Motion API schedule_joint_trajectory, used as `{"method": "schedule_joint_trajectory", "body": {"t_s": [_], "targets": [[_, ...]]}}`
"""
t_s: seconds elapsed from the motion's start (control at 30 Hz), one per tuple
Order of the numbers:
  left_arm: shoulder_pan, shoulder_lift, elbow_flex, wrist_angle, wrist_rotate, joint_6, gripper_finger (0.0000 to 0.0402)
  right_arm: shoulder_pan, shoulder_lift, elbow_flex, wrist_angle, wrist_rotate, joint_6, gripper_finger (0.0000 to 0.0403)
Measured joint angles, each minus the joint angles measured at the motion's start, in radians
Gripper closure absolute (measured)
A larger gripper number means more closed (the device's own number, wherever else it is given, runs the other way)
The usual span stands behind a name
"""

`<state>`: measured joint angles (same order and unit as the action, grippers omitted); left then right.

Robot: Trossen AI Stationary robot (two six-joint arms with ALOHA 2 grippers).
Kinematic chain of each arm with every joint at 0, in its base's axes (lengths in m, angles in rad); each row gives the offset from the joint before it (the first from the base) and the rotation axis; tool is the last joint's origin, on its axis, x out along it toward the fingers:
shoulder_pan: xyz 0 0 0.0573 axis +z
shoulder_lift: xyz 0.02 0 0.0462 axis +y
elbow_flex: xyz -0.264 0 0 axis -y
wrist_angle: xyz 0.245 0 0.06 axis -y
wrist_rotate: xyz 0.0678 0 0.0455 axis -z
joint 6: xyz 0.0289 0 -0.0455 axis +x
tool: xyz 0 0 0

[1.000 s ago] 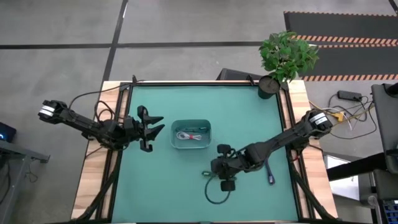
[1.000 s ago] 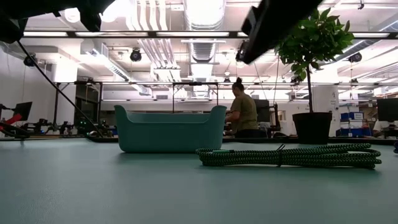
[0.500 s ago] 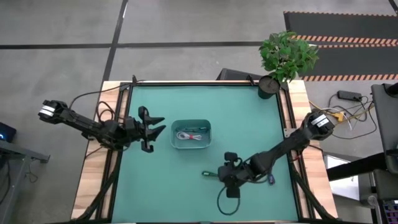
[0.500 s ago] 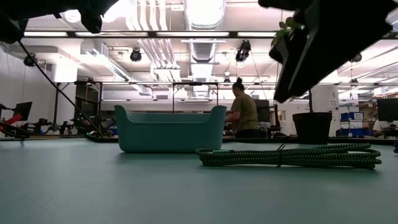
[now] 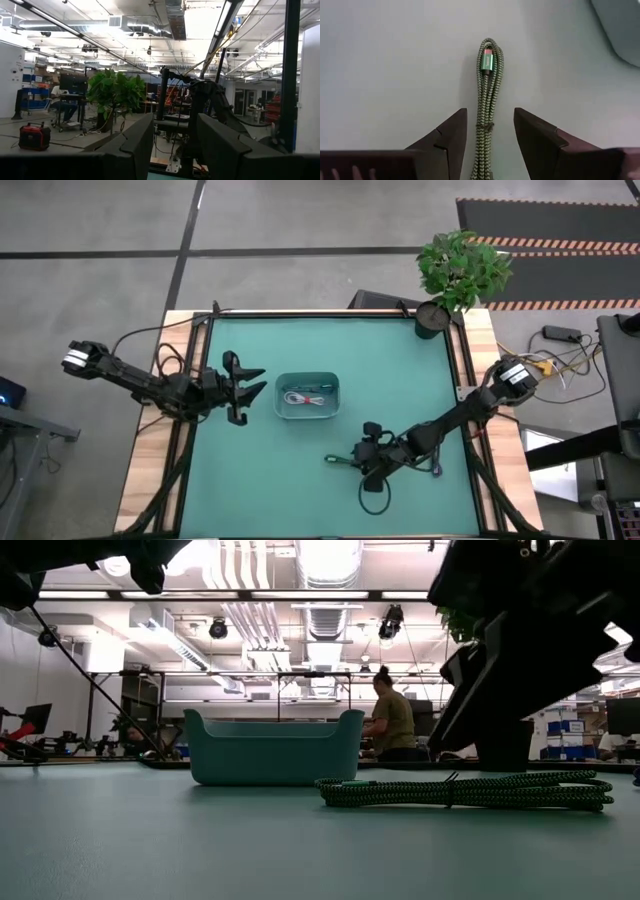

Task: Pick and place USB-C Cables
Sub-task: Put the green black charger cable into the green bin

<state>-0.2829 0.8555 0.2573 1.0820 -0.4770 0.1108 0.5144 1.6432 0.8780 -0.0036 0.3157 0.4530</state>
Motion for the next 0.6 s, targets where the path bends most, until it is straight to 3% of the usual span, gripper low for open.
{"method": "schedule_joint_trajectory", "body": {"t_s": [0.4,0.6], "targets": [[0.0,0.008,0.0,0.003,0.0,-0.001,0.0265,-0.001,0.106,-0.023,0.075,0.021,-0.007,0.0254],[0.0,0.013,0.0,-0.01,0.0,0.0,0.0265,0.0,0.122,-0.014,0.077,0.026,0.009,0.0284]]}}
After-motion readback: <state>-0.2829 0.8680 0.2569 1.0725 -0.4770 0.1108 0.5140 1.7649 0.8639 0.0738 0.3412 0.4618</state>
